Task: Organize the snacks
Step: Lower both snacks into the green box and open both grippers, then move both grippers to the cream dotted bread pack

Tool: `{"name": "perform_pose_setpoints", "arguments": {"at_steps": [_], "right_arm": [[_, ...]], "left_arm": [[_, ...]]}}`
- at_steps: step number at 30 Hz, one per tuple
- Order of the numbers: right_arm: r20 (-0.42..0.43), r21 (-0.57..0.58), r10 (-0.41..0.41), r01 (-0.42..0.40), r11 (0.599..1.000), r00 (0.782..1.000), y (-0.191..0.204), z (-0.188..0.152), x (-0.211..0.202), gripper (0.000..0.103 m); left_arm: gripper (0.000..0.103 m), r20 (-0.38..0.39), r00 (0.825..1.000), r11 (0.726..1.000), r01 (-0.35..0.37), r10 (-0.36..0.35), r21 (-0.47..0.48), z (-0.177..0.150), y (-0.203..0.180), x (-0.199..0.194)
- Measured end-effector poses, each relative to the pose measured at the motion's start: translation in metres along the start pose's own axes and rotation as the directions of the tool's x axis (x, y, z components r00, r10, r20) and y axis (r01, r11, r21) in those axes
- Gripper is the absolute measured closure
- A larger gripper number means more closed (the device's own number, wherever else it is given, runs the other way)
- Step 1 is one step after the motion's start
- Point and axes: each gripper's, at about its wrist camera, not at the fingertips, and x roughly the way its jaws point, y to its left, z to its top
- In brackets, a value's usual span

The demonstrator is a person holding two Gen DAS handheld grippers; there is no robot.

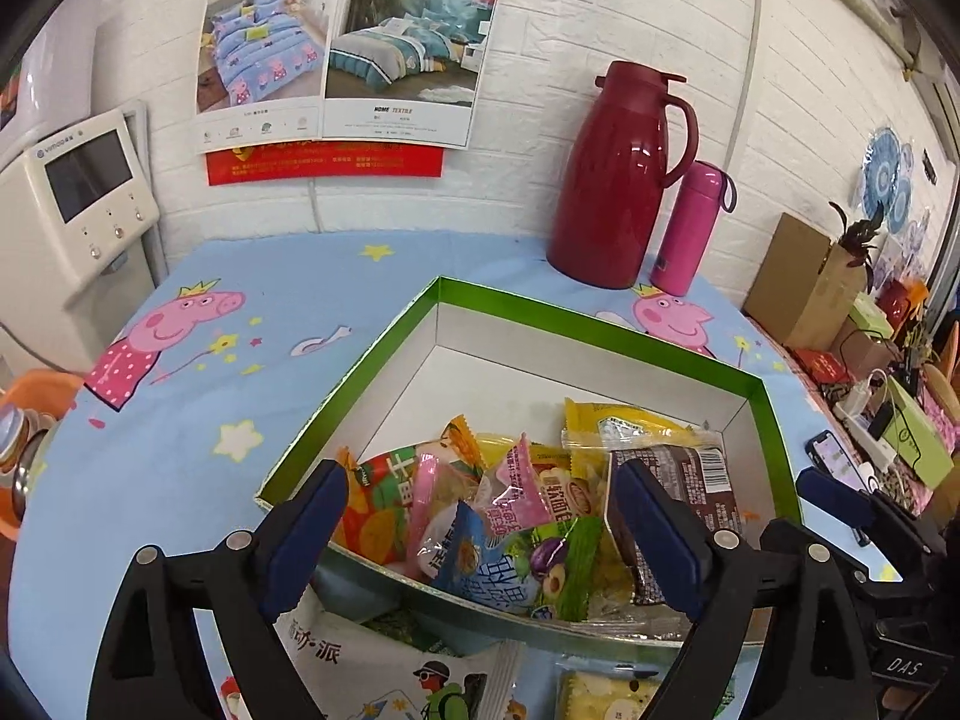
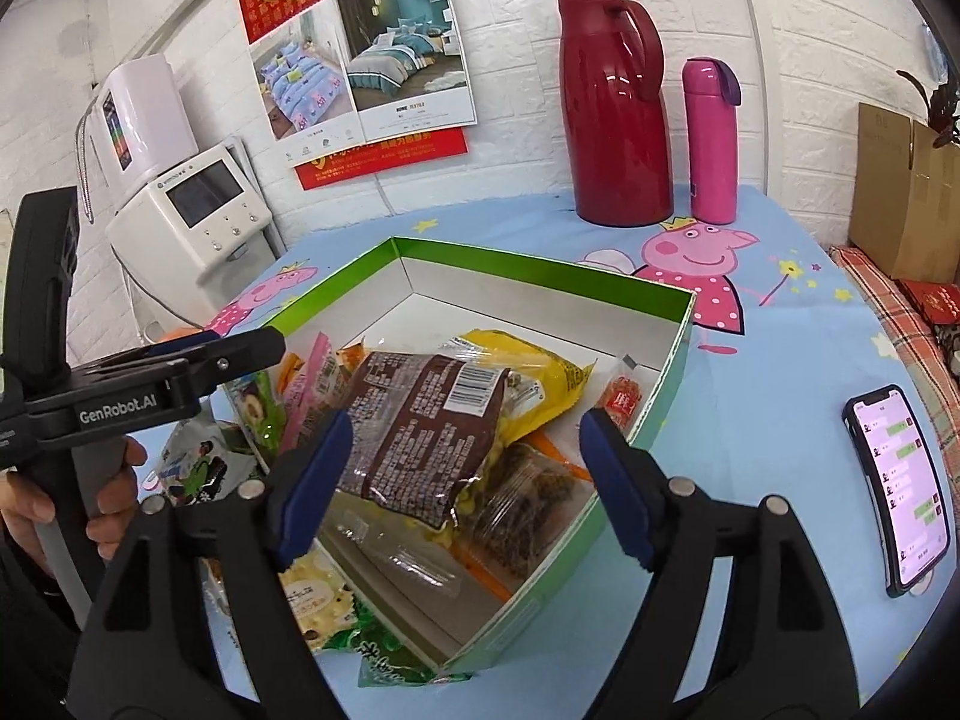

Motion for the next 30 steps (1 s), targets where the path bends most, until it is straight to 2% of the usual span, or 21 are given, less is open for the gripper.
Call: {"name": "perform_pose_setpoints", "arguments": {"at_steps": [9, 14, 23, 27, 30], "right_arm": [[0.046, -0.025, 0.034, -0.033, 0.999, 0.998, 0.028, -0.008, -0.042, 0.018], [0.064, -0.049, 0.052, -0.049, 0.998, 0.997, 0.044, -0.019, -0.064, 0.014], [0.048, -0.029, 0.065, -0.063, 0.998, 0.997, 0.051, -0.052, -0.087, 0.014], [0.013, 0.027, 0.059, -0.059, 0.998, 0.998, 0.041, -0.070, -0.086, 0.014], [-0.024, 0.075, 0.047, -0.045, 0.996, 0.999, 0.032, -0.084, -0.084, 0.014]], "left_arm": [[0.011, 0.062, 0.998, 1.000, 0.012, -0.014, 0.029, -0.012, -0.013, -0.046], [0.011, 0.065, 0.998, 0.998, 0.022, -0.026, 0.053, -0.026, -0.021, -0.071], [0.011, 0.048, 0.998, 0.998, 0.029, -0.032, 0.057, -0.055, -0.021, -0.097], [0.011, 0.005, 0.999, 0.997, 0.041, -0.041, 0.062, -0.069, -0.022, -0.091], [0.011, -0.046, 0.996, 0.994, 0.082, -0.079, 0.066, -0.078, -0.024, -0.080]]}}
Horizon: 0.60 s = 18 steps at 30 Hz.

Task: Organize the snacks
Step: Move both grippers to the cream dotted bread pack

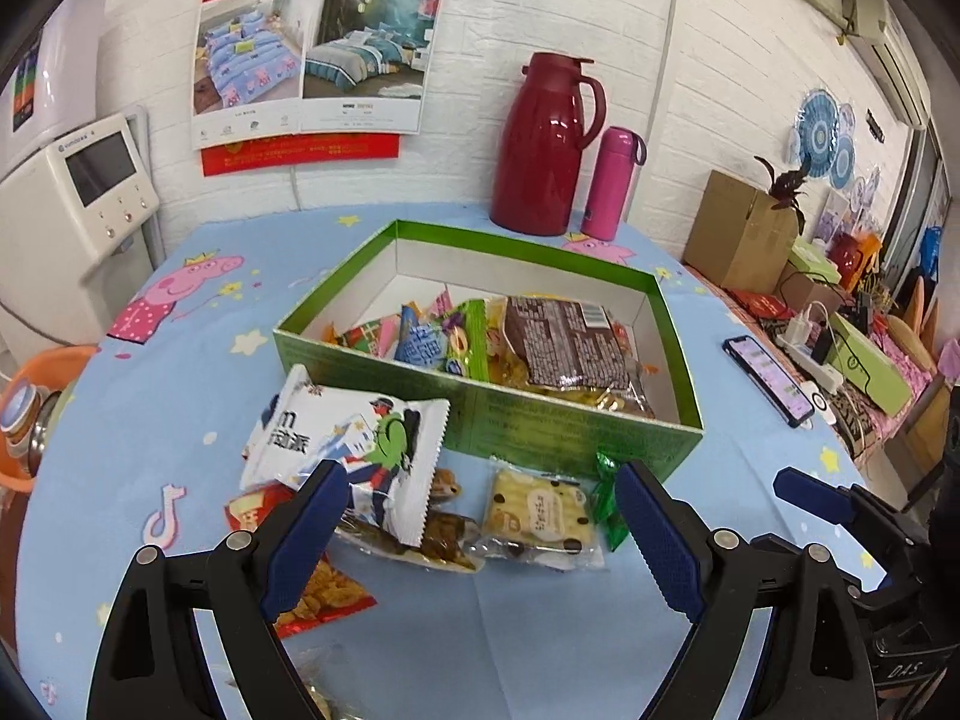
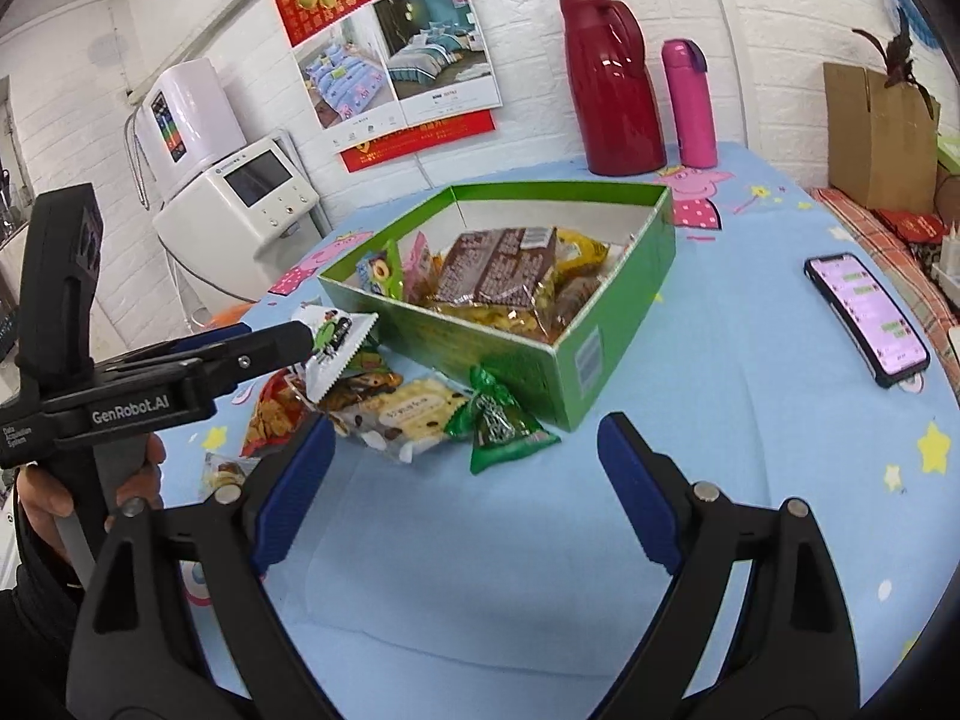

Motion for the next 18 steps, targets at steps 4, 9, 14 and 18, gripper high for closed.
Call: {"name": "perform_pose_setpoints", "arguments": {"at_steps": [4, 9, 14, 18], "right_arm": [[-0.031, 0.039, -0.010, 0.011, 0.999, 0.999, -0.011, -0.010, 0.004, 0.014], [-0.051, 0.060, -0.002, 0.005, 0.998, 0.999, -0.017, -0.015, 0.008, 0.014], [-0.068, 0.064, 0.004, 0.000, 0.998, 0.998, -0.015, -0.022, 0.009, 0.014], [-0.080, 0.049, 0.014, -0.010, 0.999, 0.997, -0.011, -0.027, 0.007, 0.014]], "left_arm": [[0.025, -0.059, 0.996, 0.998, 0.066, -0.064, 0.022, -0.007, -0.006, 0.019], [0.039, -0.139, 0.984, 0.993, 0.115, -0.111, 0.023, -0.007, -0.015, 0.047], [0.039, -0.188, 0.977, 0.994, 0.106, -0.103, 0.007, -0.008, -0.016, 0.075], [0.073, -0.253, 0.956, 0.987, 0.157, -0.147, 0.020, -0.023, -0.018, 0.079]]}}
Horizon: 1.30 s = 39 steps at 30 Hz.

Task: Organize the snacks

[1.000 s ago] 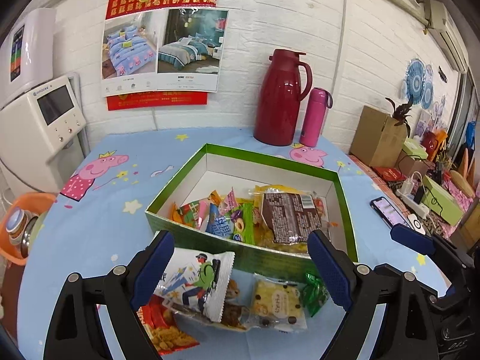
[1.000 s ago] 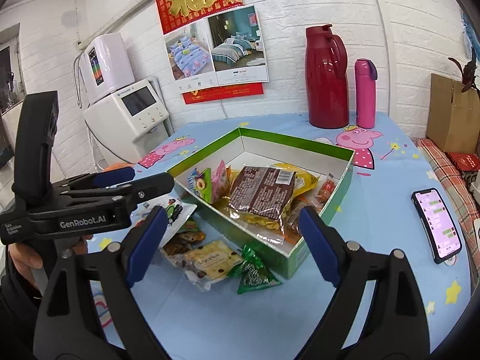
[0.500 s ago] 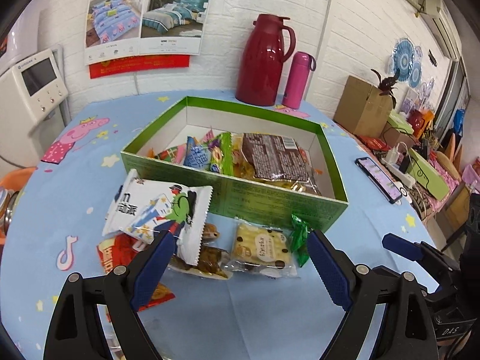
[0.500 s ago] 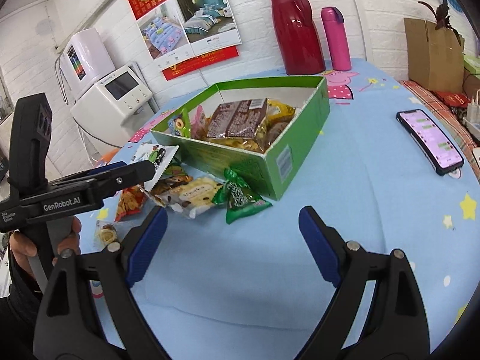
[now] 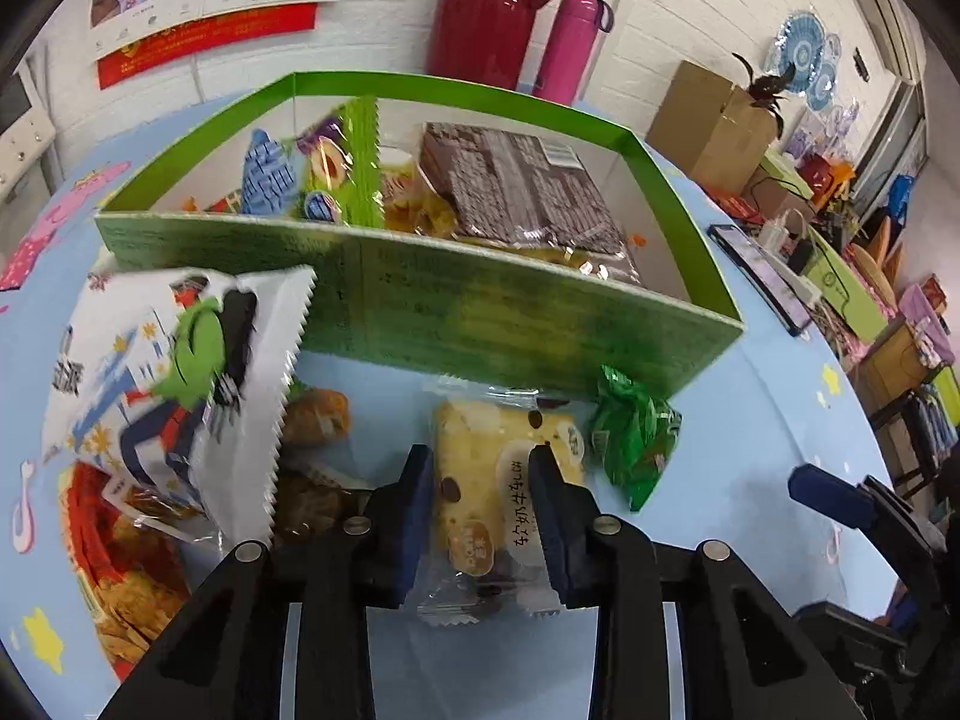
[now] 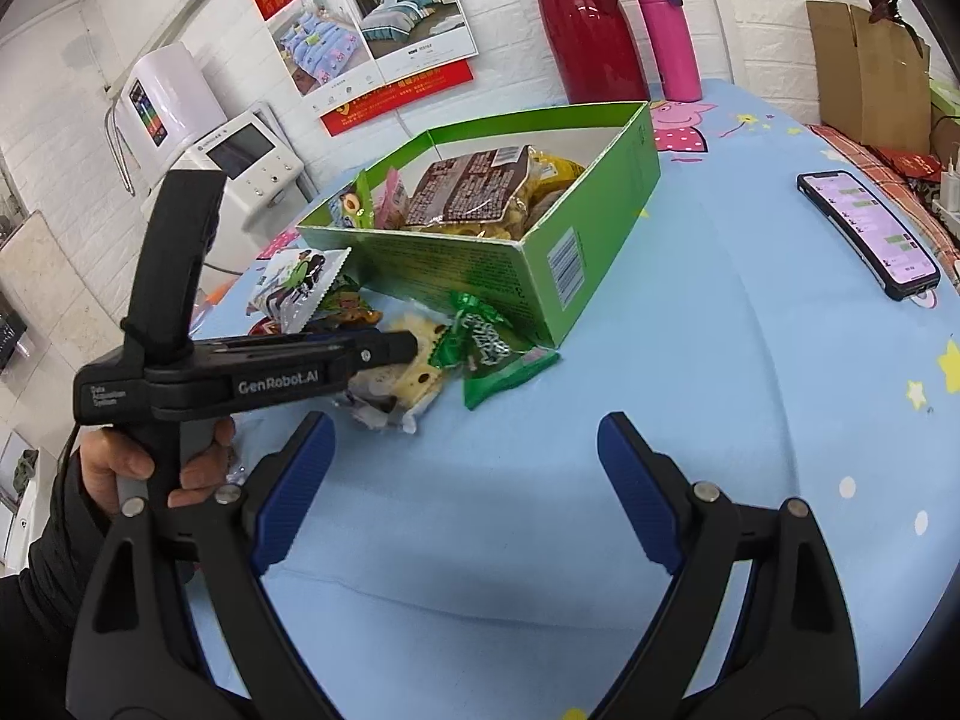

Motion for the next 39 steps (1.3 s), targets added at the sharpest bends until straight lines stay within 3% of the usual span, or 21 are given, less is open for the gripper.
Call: {"name": "perform_pose_setpoints", "arguments": {"at_steps": [6, 12, 15, 19, 23, 31, 34, 39], "right_arm": [[-0.044, -0.008, 0.024, -0.024, 1.000, 0.999, 0.003, -0.012, -0.001, 0.014], [-0.114, 0.010, 0.103, -0.103, 0.995, 0.988, 0.004, -0.021, 0.009, 0.015], [-0.124, 0.043, 0.140, -0.135, 0.990, 0.982, 0.003, -0.017, 0.016, 0.024], [-0.135, 0.112, 0.196, -0.181, 0.977, 0.971, -0.007, -0.009, 0.026, 0.040], [-0.160, 0.135, 0.197, -0.176, 0.975, 0.967, -0.013, 0.001, 0.037, 0.054], [-0.190, 0.134, 0.205, -0.182, 0.974, 0.960, -0.018, 0.005, 0.055, 0.083], [-0.183, 0.165, 0.224, -0.195, 0.967, 0.957, -0.022, 0.004, 0.056, 0.085], [-0.170, 0.129, 0.186, -0.165, 0.978, 0.968, -0.013, 0.001, 0.044, 0.088]], "left_arm": [[0.073, -0.038, 0.994, 0.995, 0.099, -0.099, 0.011, -0.039, -0.009, -0.026], [0.071, -0.044, 0.981, 0.979, 0.183, -0.187, -0.084, -0.054, 0.008, -0.040], [0.071, -0.047, 0.982, 0.978, 0.177, -0.183, -0.113, -0.052, 0.009, -0.031], [0.072, -0.048, 0.971, 0.962, 0.227, -0.236, -0.154, -0.049, 0.014, -0.022], [0.072, -0.044, 0.965, 0.953, 0.249, -0.260, -0.173, -0.047, 0.017, -0.019], [0.072, -0.015, 0.968, 0.957, 0.244, -0.250, -0.158, -0.038, 0.012, -0.010], [0.080, 0.014, 0.978, 0.966, 0.209, -0.209, -0.155, -0.038, 0.009, -0.008], [0.087, 0.043, 0.983, 0.971, 0.181, -0.176, -0.157, -0.040, 0.005, -0.015]]}}
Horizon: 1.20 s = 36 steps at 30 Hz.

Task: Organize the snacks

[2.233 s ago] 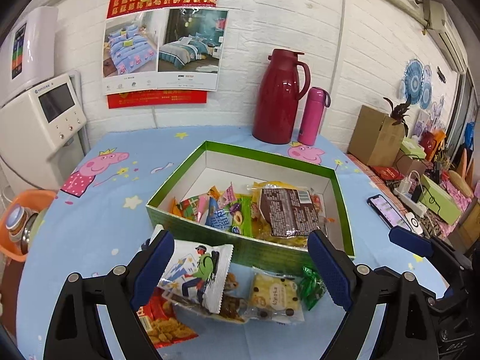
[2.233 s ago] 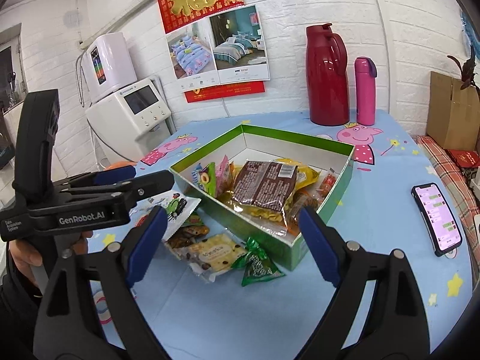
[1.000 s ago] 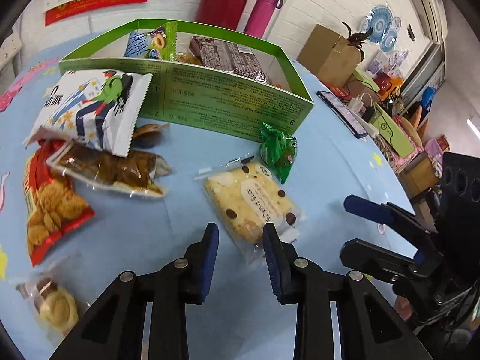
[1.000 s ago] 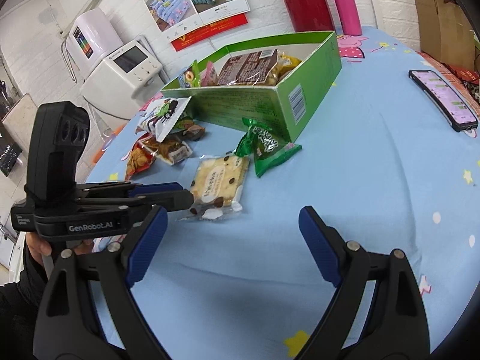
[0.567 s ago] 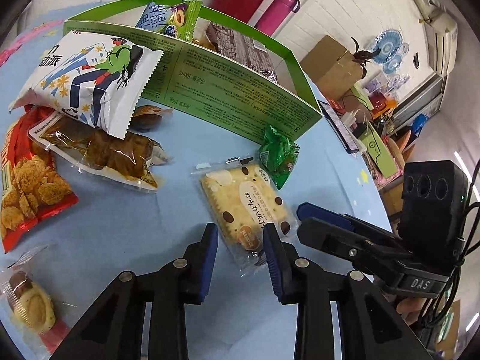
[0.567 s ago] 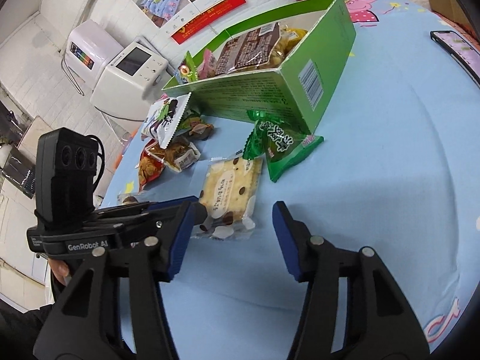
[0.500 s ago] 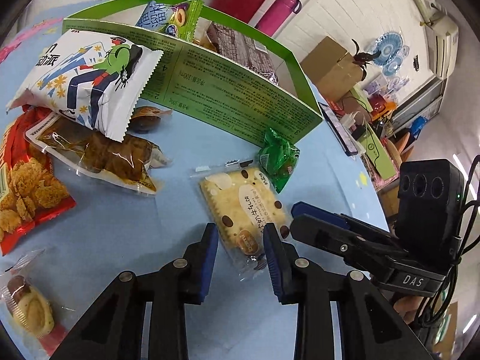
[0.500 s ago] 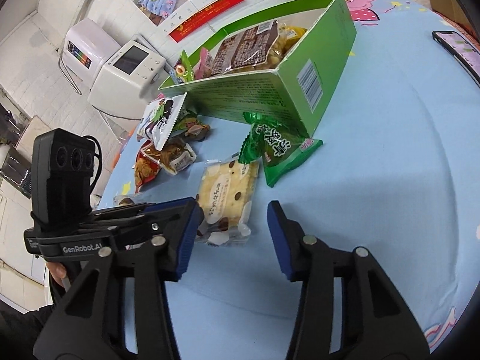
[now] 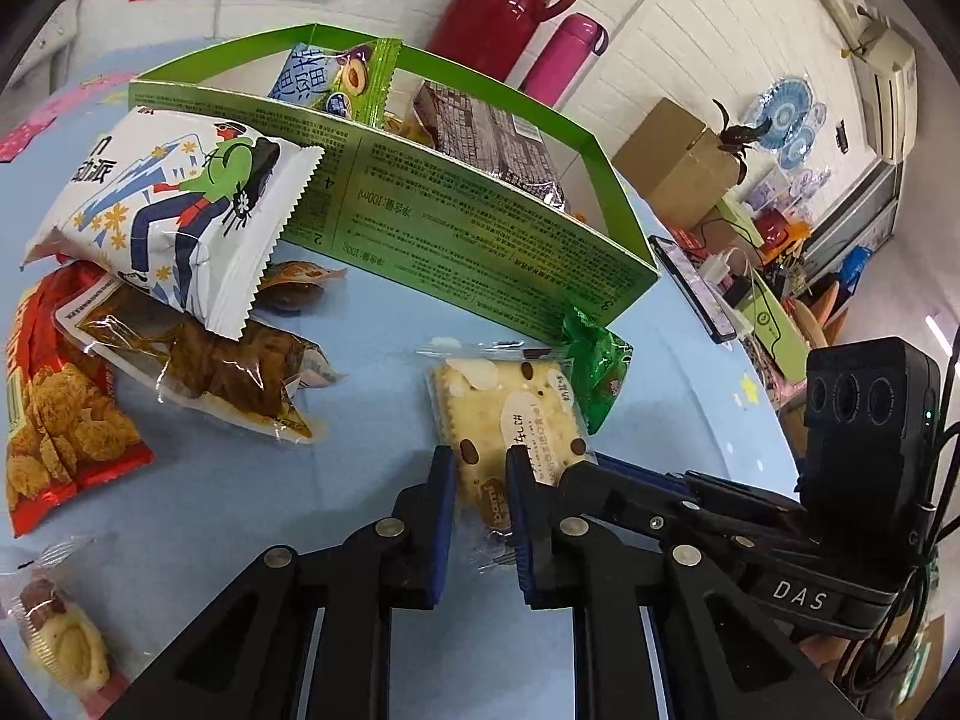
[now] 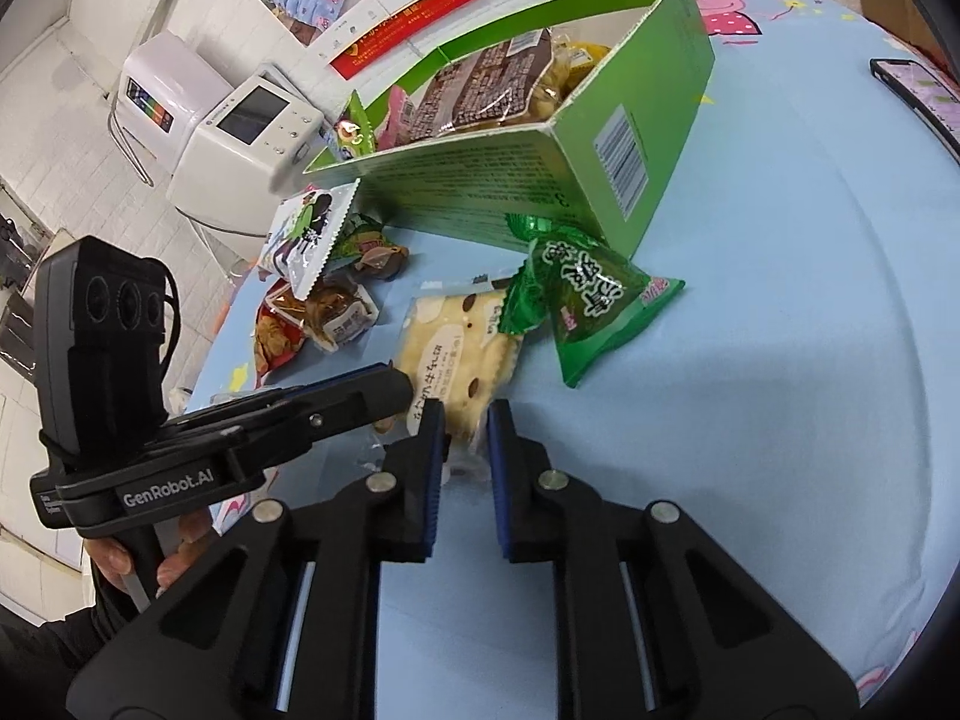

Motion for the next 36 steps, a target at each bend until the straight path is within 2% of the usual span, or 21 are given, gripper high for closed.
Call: {"name": "perform_pose_setpoints", "arguments": {"at_steps": [7, 12, 17, 21, 25, 33, 36], "right_arm": [[0.078, -0.057, 0.015, -0.011, 0.998, 0.997, 0.025, 0.002, -0.030, 0.088], [0.165, -0.090, 0.024, -0.009, 0.996, 0.986, 0.037, 0.023, -0.052, 0.088], [0.242, -0.086, 0.003, 0.018, 0.996, 0.970, 0.035, 0.050, -0.061, 0.088], [0.281, -0.056, -0.012, 0.029, 0.998, 0.960, 0.024, 0.072, -0.055, 0.088], [0.291, -0.019, -0.017, 0.023, 1.000, 0.957, 0.009, 0.090, -0.042, 0.088], [0.298, 0.035, -0.023, 0.013, 0.999, 0.954, -0.025, 0.123, -0.022, 0.088], [0.323, 0.039, -0.054, 0.044, 0.998, 0.945, -0.034, 0.129, -0.017, 0.084]], "left_arm": [[0.088, 0.079, 0.997, 0.999, 0.015, -0.017, 0.036, 0.004, -0.016, -0.037], [0.088, 0.148, 0.988, 0.997, 0.026, -0.038, 0.077, 0.032, -0.033, -0.055], [0.088, 0.194, 0.980, 0.993, 0.014, -0.036, 0.114, 0.064, -0.047, -0.053], [0.088, 0.185, 0.982, 0.994, 0.015, -0.035, 0.109, 0.093, -0.047, -0.039], [0.088, 0.165, 0.986, 0.994, -0.016, -0.001, 0.104, 0.119, -0.045, -0.018], [0.087, 0.126, 0.992, 0.995, -0.024, 0.012, 0.095, 0.154, -0.038, 0.018], [0.086, 0.107, 0.994, 0.995, -0.033, 0.023, 0.096, 0.163, -0.038, 0.029]]}}
